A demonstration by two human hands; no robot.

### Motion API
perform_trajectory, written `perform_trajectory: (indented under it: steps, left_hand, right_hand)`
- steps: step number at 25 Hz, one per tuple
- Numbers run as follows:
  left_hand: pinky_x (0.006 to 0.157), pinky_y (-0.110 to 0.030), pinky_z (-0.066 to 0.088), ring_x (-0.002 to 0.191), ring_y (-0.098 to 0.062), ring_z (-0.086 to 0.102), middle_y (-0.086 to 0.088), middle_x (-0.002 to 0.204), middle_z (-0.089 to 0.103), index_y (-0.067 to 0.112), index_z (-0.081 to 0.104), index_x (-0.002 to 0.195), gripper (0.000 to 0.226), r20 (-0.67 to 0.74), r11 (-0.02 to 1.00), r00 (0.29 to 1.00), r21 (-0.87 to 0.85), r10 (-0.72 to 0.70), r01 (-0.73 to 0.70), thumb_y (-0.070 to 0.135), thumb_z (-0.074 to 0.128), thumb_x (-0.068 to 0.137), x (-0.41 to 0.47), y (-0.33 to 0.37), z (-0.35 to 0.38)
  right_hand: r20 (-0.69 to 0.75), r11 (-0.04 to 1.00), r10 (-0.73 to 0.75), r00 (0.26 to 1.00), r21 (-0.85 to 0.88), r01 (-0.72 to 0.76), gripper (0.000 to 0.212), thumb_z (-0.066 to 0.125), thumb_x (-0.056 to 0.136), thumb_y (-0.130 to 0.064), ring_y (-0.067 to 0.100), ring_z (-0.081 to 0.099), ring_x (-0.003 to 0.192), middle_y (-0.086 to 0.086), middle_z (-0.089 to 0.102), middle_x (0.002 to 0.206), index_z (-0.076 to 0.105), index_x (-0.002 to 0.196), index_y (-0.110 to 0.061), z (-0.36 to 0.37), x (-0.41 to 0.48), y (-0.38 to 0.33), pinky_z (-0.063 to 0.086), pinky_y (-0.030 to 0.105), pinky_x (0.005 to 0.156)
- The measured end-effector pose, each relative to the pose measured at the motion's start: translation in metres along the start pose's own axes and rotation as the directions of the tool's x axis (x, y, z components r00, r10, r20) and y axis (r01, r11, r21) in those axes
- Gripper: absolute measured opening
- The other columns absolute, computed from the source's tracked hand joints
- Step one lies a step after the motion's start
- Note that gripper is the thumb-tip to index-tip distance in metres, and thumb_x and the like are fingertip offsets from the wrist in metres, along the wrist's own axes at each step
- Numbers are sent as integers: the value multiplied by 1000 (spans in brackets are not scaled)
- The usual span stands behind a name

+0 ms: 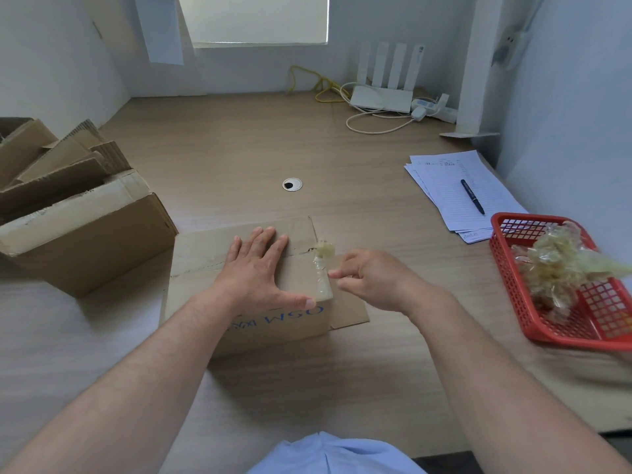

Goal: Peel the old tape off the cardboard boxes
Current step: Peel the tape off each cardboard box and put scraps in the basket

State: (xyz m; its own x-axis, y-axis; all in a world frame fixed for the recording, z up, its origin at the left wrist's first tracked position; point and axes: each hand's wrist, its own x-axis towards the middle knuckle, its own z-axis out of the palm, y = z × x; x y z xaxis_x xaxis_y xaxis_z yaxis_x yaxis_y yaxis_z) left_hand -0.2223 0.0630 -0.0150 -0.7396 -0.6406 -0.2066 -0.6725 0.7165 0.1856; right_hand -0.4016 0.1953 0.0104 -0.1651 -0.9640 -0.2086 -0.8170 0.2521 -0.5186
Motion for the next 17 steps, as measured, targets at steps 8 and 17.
perform_trajectory:
  steps: [8, 17]
  left_hand:
    - [116, -39, -15, 145, -10, -18, 6, 160, -7, 27, 2, 153, 144, -1, 1000, 1000, -13, -2, 2, 102, 27, 34, -1, 0, -1]
    - [117, -40, -13, 145, -11, -17, 3, 161, -6, 27, 2, 153, 144, -5, 1000, 1000, -7, 3, -3, 103, 25, 33, 0, 0, -1]
  right_hand:
    - [-477, 777, 288, 831, 623, 89, 41, 62, 89, -10, 14, 61, 53, -11, 67, 82, 59, 124, -32, 53, -36, 29, 55, 31, 71]
    - [-611, 992, -90, 787, 18, 127, 15, 78, 73, -21, 13, 56, 59, -5, 63, 74, 66, 77, -13, 77, -39, 11, 44, 22, 55]
